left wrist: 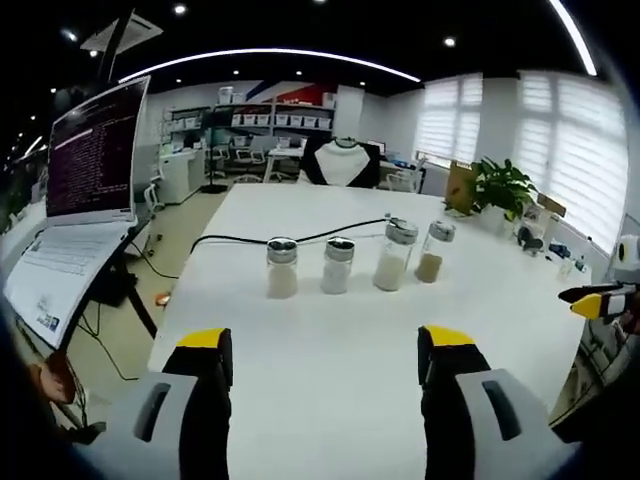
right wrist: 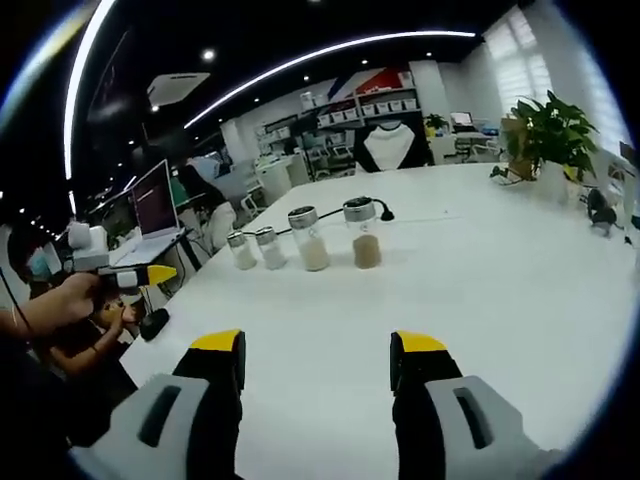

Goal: Rotate the seasoning bottle until the label or dispensing opening points toward the visible target arrow and the bottle remains upright within the marked orientation range

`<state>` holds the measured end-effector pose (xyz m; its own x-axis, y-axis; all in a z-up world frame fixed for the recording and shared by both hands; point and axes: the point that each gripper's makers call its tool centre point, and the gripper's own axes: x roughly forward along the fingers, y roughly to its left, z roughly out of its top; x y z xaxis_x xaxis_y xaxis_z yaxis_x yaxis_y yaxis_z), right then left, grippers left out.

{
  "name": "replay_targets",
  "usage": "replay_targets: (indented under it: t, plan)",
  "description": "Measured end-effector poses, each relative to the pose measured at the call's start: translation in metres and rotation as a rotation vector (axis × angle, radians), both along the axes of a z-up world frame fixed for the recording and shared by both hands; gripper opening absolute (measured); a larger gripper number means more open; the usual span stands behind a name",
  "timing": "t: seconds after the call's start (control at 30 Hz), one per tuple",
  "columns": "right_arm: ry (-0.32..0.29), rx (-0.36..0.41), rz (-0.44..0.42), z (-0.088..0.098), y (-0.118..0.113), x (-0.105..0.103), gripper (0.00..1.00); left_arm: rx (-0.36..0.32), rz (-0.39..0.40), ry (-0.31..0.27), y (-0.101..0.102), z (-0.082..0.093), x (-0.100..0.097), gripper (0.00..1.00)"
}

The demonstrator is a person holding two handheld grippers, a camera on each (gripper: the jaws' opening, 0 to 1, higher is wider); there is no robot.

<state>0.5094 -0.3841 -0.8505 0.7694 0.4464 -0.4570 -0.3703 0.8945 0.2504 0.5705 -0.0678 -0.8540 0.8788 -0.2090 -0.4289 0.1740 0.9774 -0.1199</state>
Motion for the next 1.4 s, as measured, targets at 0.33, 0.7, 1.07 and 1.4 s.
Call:
replay_targets:
  t: [0.33, 0.7, 1.07, 1.4]
  plan:
    - [-0.014, 0.010, -0.049, 0.014, -0.004, 0.012, 0.58, 0.023, -0.008, -0.057, 0.032, 0.025, 0.066, 0.82]
    - [-0.001, -0.011, -0.104, 0.020, -0.012, 0.009, 0.57, 0.050, -0.103, -0.064, 0.021, 0.015, 0.124, 0.80]
    - [0.021, -0.009, -0.188, 0.017, -0.028, -0.005, 0.57, 0.098, -0.173, 0.027, 0.004, -0.030, 0.171, 0.68]
    - [0.049, -0.004, -0.251, 0.009, -0.042, -0.016, 0.57, 0.132, -0.177, 0.075, 0.012, -0.048, 0.189, 0.46]
